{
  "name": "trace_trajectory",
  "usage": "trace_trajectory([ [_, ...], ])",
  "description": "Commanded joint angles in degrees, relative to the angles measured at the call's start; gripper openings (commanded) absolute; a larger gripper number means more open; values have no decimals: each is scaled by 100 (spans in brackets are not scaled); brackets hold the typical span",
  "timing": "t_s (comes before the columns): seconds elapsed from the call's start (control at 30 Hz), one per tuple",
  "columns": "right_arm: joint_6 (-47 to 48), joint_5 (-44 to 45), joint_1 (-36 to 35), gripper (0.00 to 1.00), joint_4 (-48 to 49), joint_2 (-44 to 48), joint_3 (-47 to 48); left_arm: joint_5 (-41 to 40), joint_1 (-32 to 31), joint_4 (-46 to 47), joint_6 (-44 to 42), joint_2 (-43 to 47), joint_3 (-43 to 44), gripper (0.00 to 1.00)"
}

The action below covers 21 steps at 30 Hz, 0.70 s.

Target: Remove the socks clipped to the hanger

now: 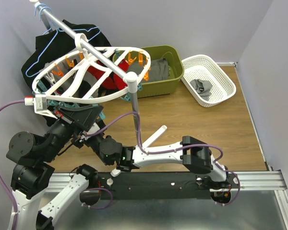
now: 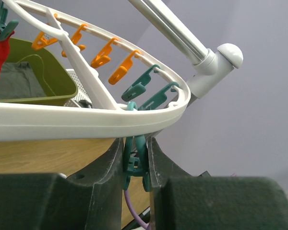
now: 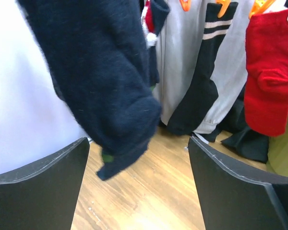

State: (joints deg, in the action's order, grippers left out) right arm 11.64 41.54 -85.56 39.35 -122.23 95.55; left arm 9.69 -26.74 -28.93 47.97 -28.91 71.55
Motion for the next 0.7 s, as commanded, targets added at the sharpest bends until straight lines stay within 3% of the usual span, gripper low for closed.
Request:
trace_trajectory([
  [0.0, 181, -242, 145, 89, -112, -371, 447, 525, -24, 212, 143, 34, -44, 0],
  [0.1, 120, -278, 206, 79, -270, -520, 728, 542, -33, 230, 134, 43, -36, 0],
  [0.2, 119, -234, 250, 57, -244, -530, 790, 507, -24, 186, 99, 34, -10, 0],
  [0.23, 102, -251, 242, 41, -244, -512, 773, 499, -33, 160, 82, 60, -9, 0],
  [0.37, 14, -243, 250, 12, -253, -363, 597, 498, -33, 107, -24, 96, -36, 0],
  [0.4, -12, -225, 250, 7, -279, -328, 518, 516, -24, 89, -68, 96, -27, 3],
  [0.43, -47, -190, 250, 1, -305, -258, 465, 525, -24, 63, -103, 104, -10, 15],
  [0.53, -214, -269, 250, 1, -411, -47, 184, 463, -24, -148, -375, 166, 70, 40],
  [0.67, -408, -313, 259, 1, -490, 129, -167, 428, -33, -525, -788, 350, 166, 53],
])
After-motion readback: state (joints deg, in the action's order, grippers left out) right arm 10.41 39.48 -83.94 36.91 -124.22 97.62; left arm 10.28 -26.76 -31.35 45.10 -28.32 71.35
